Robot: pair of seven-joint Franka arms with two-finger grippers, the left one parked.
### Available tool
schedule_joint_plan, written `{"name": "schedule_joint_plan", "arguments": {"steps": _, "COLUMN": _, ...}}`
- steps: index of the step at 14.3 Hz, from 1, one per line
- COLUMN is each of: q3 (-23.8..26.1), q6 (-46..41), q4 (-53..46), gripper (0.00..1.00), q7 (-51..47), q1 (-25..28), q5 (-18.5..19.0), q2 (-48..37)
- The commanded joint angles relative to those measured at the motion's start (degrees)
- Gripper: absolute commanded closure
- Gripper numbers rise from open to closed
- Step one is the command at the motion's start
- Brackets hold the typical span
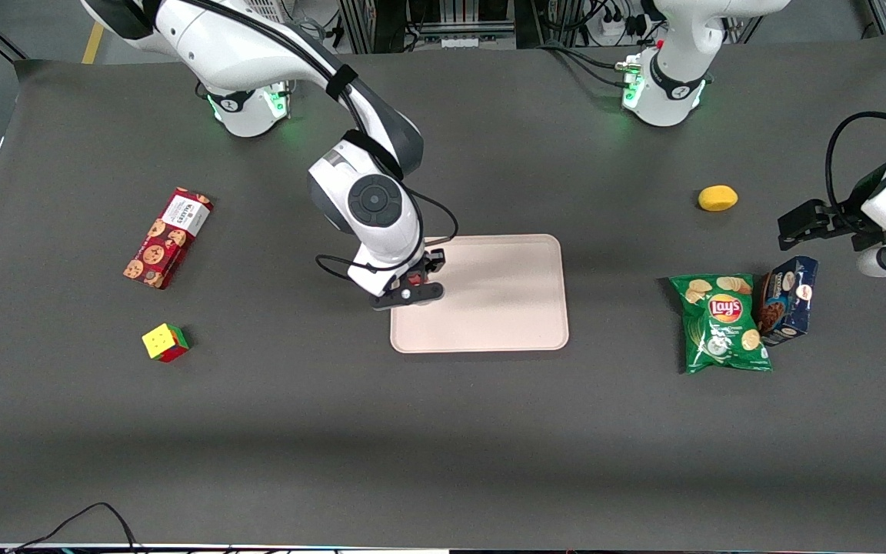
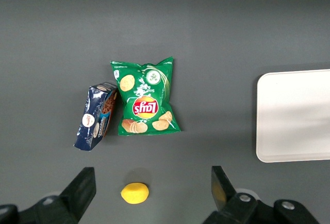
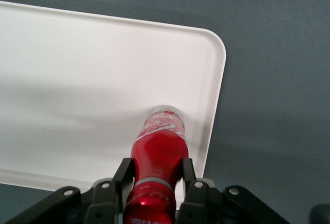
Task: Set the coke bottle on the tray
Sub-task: 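Lower the bottle upright onto the pink tray, then open the right gripper and release the bottle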
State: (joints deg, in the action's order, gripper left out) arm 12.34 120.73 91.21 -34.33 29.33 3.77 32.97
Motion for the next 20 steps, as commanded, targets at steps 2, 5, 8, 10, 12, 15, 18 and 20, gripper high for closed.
{"name": "schedule_joint_plan", "arguments": {"steps": 2, "q3": -0.2, "q6": 0.3, "q4": -0.2, "gripper": 0.02, "q7": -2.1, "q1": 0.2, "q5": 1.1, "q2": 0.1}}
{"name": "schedule_joint_plan", "arguments": {"steps": 5, "q3": -0.2, "q6": 0.2, "q4": -0.3, "gripper": 0.0, "q7": -2.1, "q1": 0.2, "q5": 1.1, "q2": 0.0}}
{"name": "schedule_joint_plan", "arguments": {"steps": 8, "q3": -0.1, "q6": 0.3, "q4": -0.3, "gripper": 0.0, "q7": -2.0, "q1": 0.2, "q5": 1.1, "q2": 0.0}}
{"name": "schedule_joint_plan", "arguments": {"steps": 10, "q3": -0.1, "q6": 0.2, "q4": -0.3, "gripper": 0.0, "q7": -2.0, "q1": 0.2, "q5": 1.0, "q2": 0.0}}
{"name": "schedule_joint_plan", "arguments": {"steps": 12, "q3": -0.1, "q6": -0.1, "q4": -0.8, "gripper": 0.0, "q7": -2.1, "q1": 0.2, "q5": 0.8, "q2": -0.6}}
{"name": "schedule_joint_plan", "arguments": {"steps": 15, "q3": -0.1, "q6": -2.8, "q4": -1.0, "gripper": 0.0, "q7": -2.0, "q1": -0.7, "q5": 0.3, "q2": -5.9}}
{"name": "schedule_joint_plan", "arguments": {"steps": 18, "q3": -1.2, "q6": -10.3, "q4": -1.9, "gripper": 0.0, "q7": -1.2, "q1": -2.8, "q5": 0.4, "q2": -15.8}}
{"name": "schedule_joint_plan", "arguments": {"steps": 20, "q3": -2.9, "q6": -14.3, "q4": -2.7, "gripper": 0.0, "q7": -0.4, "q1": -5.2, "q5": 0.4, "q2": -21.9}}
